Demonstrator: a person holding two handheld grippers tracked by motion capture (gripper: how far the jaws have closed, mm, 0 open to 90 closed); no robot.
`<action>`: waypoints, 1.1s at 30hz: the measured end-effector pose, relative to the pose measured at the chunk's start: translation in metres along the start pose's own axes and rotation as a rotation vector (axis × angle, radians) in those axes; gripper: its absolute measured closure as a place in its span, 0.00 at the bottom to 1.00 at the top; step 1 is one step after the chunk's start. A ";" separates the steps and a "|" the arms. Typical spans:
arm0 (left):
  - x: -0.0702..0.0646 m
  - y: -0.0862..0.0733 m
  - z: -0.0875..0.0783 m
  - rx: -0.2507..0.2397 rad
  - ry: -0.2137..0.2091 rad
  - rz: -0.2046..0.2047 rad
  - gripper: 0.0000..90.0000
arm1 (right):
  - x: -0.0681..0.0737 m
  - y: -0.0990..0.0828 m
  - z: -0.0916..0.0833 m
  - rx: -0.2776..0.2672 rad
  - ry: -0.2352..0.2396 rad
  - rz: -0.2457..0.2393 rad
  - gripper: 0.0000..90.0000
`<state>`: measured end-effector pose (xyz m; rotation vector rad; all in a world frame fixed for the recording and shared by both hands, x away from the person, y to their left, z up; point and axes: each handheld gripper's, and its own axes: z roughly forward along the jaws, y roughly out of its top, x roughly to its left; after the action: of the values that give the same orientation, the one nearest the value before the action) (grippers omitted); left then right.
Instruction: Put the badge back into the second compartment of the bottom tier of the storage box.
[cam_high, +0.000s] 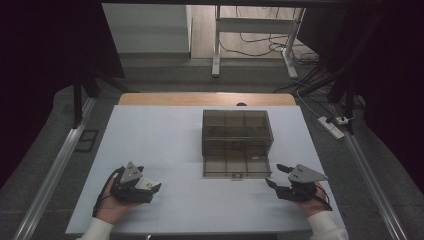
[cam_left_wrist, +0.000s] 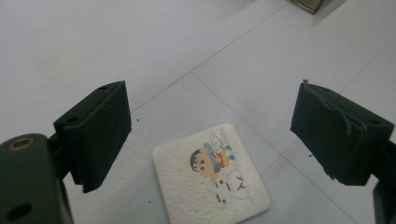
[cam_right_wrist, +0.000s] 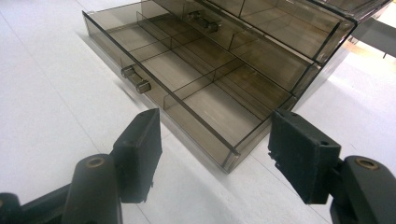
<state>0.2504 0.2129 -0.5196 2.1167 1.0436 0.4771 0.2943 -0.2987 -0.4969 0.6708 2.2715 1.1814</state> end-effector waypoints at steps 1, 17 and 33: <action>0.000 0.000 0.000 0.000 0.000 0.000 0.14 | 0.000 0.000 0.000 0.000 0.000 0.000 0.38; 0.031 0.014 -0.003 0.106 -0.085 0.043 0.13 | -0.004 -0.003 -0.002 0.011 -0.014 0.013 0.37; 0.011 0.008 0.008 0.258 -0.022 -0.137 0.13 | -0.002 -0.003 0.000 0.032 -0.015 -0.003 0.37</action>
<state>0.2657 0.2146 -0.5188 2.2468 1.2849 0.2637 0.2952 -0.3009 -0.4991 0.6852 2.2831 1.1370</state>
